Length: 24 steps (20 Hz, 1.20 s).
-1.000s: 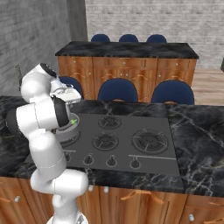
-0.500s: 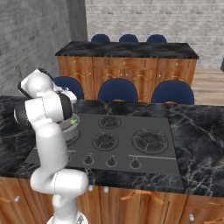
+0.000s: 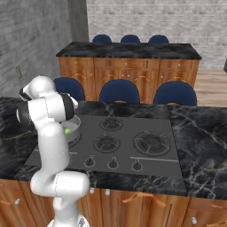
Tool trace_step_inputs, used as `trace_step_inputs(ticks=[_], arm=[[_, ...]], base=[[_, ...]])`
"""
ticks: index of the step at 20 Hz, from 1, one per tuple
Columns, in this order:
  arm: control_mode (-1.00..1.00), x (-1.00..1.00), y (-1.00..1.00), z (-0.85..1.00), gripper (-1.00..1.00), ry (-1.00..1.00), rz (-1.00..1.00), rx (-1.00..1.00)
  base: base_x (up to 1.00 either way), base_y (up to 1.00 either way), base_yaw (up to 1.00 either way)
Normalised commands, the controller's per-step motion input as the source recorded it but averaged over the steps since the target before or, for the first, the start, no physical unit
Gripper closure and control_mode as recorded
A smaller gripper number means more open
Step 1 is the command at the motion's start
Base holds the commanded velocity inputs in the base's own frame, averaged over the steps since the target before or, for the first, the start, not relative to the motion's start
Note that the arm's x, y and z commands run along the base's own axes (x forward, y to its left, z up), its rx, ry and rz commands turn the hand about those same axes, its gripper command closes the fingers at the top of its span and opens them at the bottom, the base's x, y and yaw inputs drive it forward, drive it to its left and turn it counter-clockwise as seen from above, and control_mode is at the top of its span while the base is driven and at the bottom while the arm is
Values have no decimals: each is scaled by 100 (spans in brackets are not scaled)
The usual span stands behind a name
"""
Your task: Put the squash and eggplant in the pot. Retrieve the spatula and lightly stir the vegetables in the pot.
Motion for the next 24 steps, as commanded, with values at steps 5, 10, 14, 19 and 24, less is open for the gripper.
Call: trace_step_inputs(ticks=[5, 10, 14, 19, 24], arm=[[-100, -20, -5, 57, 100, -6, 2, 1], [-100, 0, 11, 4, 100, -3, 11, 1], [-100, 37, 14, -38, 100, 0, 2, -1], [-100, 18, 28, -10, 100, -1, 1, 0], [-100, 18, 46, -31, 100, 0, 2, -2]], base=[[0, 0, 0], [0, 0, 0], [0, 0, 0], [0, 0, 0], [0, 0, 0]])
